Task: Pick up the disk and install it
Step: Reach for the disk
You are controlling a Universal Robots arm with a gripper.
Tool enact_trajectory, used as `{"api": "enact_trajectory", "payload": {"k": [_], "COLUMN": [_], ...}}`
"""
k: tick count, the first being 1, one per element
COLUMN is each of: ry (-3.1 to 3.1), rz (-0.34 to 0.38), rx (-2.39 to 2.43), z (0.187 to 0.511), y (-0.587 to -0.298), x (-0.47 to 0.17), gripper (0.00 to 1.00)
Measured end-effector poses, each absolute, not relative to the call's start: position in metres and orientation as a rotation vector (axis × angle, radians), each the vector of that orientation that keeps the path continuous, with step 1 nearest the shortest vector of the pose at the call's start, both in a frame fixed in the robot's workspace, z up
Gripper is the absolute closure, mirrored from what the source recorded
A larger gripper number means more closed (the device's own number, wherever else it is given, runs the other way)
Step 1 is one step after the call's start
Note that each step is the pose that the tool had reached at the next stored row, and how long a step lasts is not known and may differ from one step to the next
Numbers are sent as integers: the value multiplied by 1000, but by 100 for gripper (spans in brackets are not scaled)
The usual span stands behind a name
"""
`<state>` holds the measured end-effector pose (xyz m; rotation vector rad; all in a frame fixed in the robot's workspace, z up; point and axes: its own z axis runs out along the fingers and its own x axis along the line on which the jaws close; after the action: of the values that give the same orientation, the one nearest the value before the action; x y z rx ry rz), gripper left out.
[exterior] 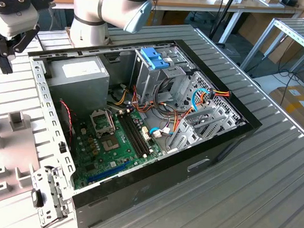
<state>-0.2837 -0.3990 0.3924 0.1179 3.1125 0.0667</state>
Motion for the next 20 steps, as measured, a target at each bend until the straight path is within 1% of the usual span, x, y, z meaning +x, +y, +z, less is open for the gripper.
{"api": "enact_trajectory", "payload": {"k": [20], "ry": [3113], "rz": [67], "rx": [118], "z": [392], "y": [-399], "x": [-305], "gripper": [89]}}
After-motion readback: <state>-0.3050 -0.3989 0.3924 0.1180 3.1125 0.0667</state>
